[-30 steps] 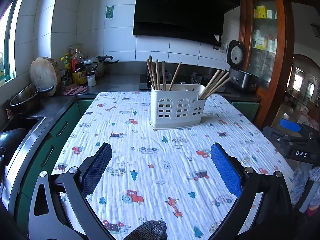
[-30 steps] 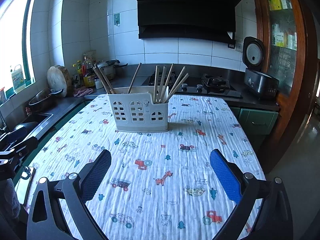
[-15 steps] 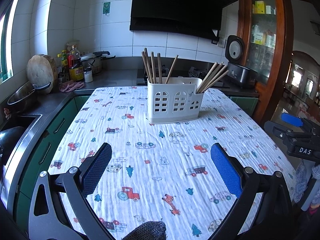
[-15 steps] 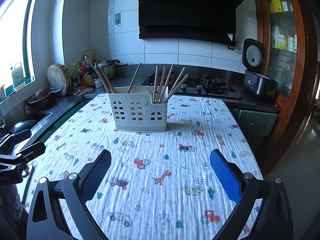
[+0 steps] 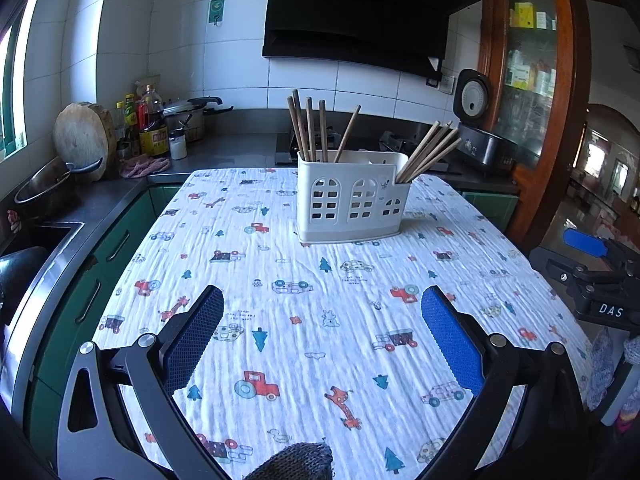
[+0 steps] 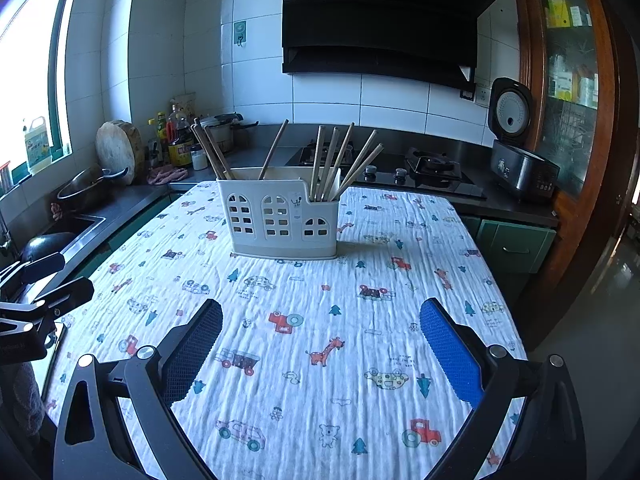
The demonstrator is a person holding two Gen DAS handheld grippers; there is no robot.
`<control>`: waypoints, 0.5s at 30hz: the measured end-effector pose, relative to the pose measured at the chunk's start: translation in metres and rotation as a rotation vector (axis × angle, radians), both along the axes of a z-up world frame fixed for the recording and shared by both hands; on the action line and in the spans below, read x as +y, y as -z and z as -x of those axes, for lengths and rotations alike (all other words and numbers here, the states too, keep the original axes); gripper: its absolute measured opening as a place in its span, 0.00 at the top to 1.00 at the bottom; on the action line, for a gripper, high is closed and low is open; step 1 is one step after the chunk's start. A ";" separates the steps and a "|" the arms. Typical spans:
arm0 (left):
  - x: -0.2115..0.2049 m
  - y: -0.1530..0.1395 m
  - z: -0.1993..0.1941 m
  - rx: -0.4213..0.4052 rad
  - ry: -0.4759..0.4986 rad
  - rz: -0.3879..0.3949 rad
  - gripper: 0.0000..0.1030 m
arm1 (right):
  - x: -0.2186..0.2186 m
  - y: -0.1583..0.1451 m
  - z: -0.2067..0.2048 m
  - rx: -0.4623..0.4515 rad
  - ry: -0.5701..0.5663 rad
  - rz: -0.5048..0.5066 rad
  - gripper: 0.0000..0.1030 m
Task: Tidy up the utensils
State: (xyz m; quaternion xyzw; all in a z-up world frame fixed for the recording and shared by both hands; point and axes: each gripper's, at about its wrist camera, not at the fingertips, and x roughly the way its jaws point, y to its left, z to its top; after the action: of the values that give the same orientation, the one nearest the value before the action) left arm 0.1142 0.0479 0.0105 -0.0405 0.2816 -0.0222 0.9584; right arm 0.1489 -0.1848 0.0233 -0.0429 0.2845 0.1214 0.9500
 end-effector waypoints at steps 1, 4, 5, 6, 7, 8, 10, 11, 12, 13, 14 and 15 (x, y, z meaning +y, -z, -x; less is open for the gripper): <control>0.000 0.000 0.000 0.001 -0.001 0.001 0.05 | 0.000 0.000 0.000 0.001 -0.003 -0.001 0.07; 0.000 -0.001 0.000 -0.001 -0.003 0.003 0.05 | 0.002 0.001 0.001 -0.001 -0.006 0.004 0.07; 0.000 -0.001 0.000 -0.001 -0.001 0.002 0.05 | 0.002 0.001 0.000 -0.001 -0.008 0.004 0.07; 0.000 -0.001 0.000 -0.001 -0.002 0.001 0.05 | 0.003 0.001 0.000 0.000 -0.010 0.005 0.07; 0.000 -0.001 0.000 -0.001 -0.001 0.001 0.05 | 0.003 0.001 0.000 -0.001 -0.010 0.007 0.07; 0.000 0.000 0.000 0.000 -0.001 0.002 0.05 | 0.003 0.001 0.001 -0.001 -0.009 0.008 0.07; 0.000 -0.001 0.000 0.001 0.000 0.003 0.05 | 0.004 0.001 0.002 0.000 -0.012 0.007 0.07; 0.000 0.000 0.000 0.001 0.001 0.004 0.05 | 0.004 0.002 0.002 0.000 -0.012 0.009 0.07; -0.001 0.000 0.001 0.001 0.002 0.004 0.05 | 0.004 0.002 0.002 0.000 -0.012 0.011 0.07; -0.001 0.000 0.001 0.001 0.003 0.005 0.05 | 0.005 0.003 0.003 0.001 -0.013 0.012 0.07; -0.001 0.000 0.001 0.001 0.003 0.006 0.05 | 0.005 0.003 0.002 0.002 -0.014 0.011 0.07; -0.002 0.000 0.002 0.000 0.004 0.006 0.05 | 0.005 0.003 0.002 0.002 -0.015 0.011 0.07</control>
State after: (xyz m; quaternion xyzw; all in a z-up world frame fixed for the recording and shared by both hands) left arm 0.1127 0.0462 0.0105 -0.0429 0.2818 -0.0249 0.9582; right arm 0.1465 -0.1795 0.0205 -0.0499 0.2859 0.1269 0.9485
